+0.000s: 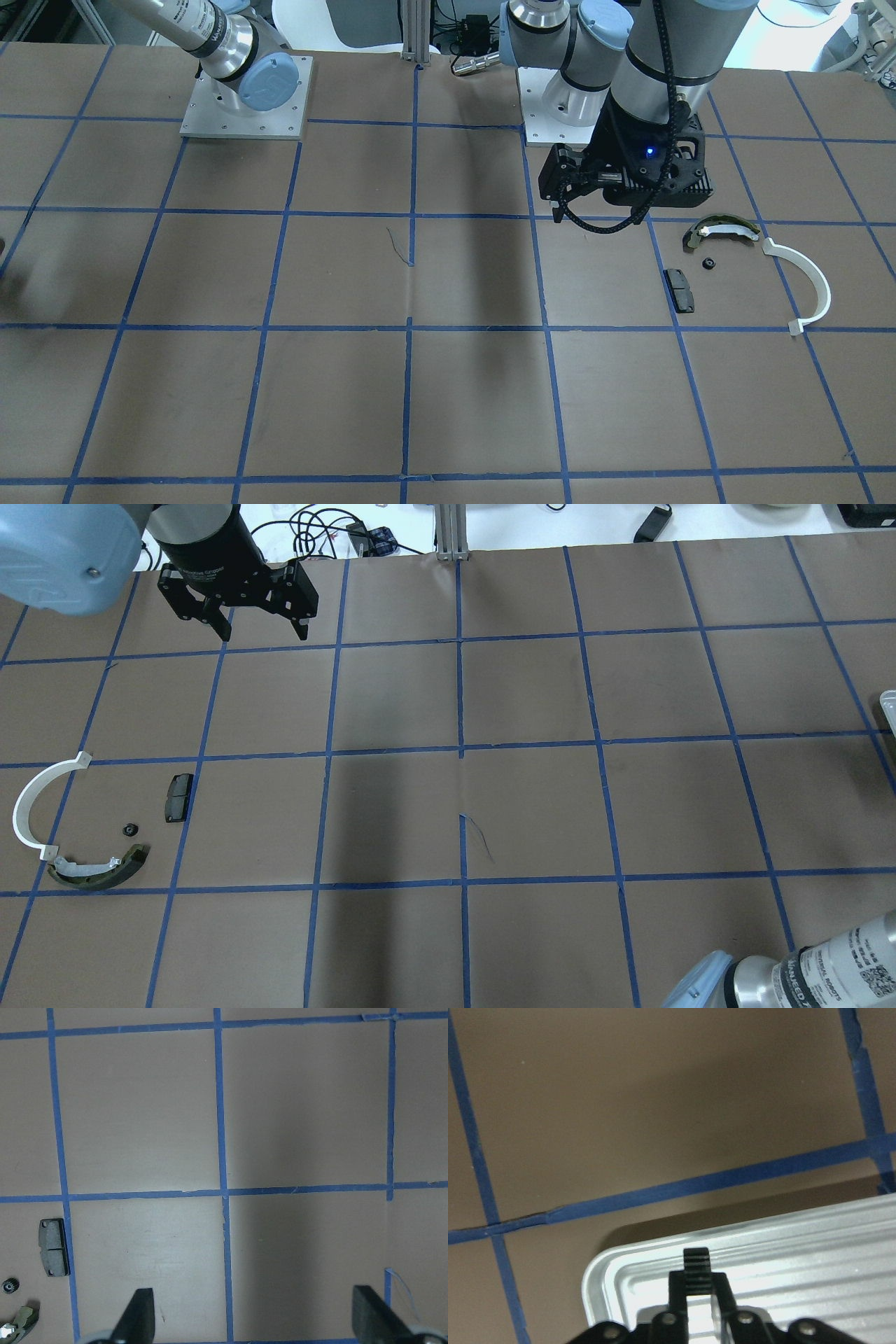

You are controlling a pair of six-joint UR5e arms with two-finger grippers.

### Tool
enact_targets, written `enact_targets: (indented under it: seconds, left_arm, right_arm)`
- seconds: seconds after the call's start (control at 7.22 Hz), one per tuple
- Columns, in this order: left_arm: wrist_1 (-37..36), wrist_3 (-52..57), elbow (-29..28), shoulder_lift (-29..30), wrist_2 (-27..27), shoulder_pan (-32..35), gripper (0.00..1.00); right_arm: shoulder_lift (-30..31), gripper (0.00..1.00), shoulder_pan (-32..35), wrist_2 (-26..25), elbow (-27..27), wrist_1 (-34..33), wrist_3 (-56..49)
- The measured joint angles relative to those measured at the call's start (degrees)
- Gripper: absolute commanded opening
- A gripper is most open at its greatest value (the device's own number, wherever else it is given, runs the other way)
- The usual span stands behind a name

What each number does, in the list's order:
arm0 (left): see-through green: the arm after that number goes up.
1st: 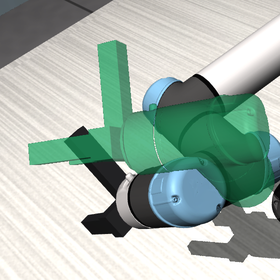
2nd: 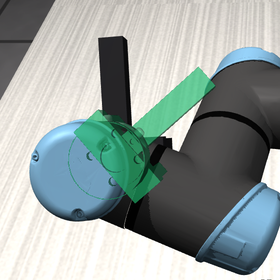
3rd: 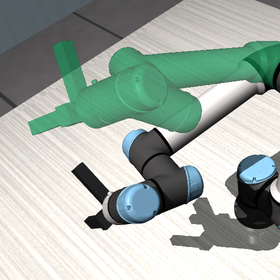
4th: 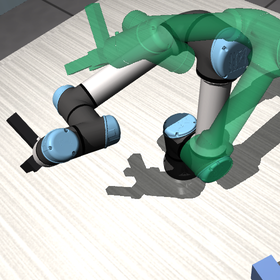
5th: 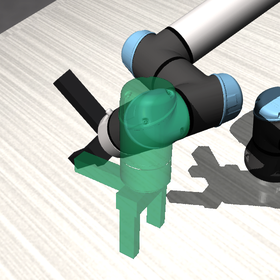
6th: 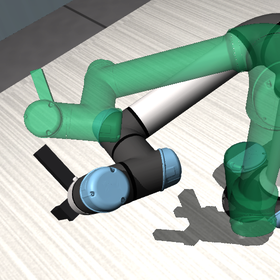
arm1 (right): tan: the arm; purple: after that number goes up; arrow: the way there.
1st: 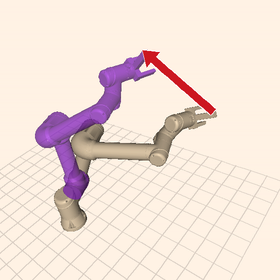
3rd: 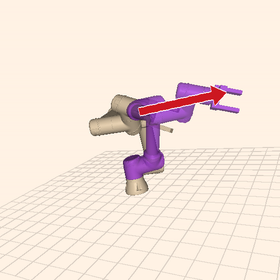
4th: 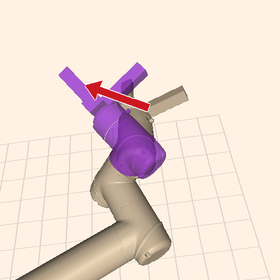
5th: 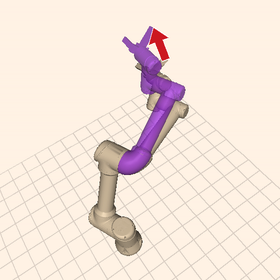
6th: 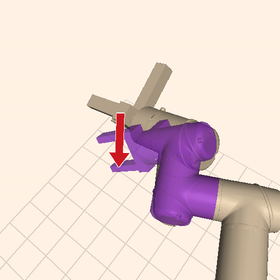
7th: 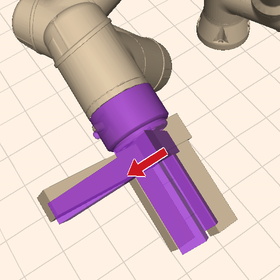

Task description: Place bearing gear from tray to pile

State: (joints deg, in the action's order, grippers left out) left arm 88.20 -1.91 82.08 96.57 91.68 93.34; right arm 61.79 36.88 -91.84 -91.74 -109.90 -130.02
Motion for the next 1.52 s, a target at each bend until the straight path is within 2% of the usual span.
enact_targets:
  seconds: [0.14,0.42,0.83,1.25,1.52]
  left_arm:
    - [0.17,-0.02,0.00,-0.12,0.12,0.00,1.00]
    - [0.29,-0.03,0.07,-0.17,0.19,0.00,1.00]
    - [0.31,-0.03,0.07,-0.17,0.22,0.00,1.00]
    - [0.31,-0.03,0.08,-0.16,0.27,0.00,1.00]
    - [0.30,-0.03,0.07,-0.16,0.25,-0.05,1.00]
  right_arm:
    - [3.17,0.00,1.67,0.14,-0.08,2.81,2.57]
    - [8.62,0.00,9.66,1.37,-0.69,9.34,16.63]
    - [10.61,0.00,26.04,6.87,-1.71,11.30,41.84]
    - [10.79,0.00,44.07,10.91,-3.47,8.12,67.66]
    - [10.62,0.00,54.78,11.44,-6.96,-0.34,81.66]
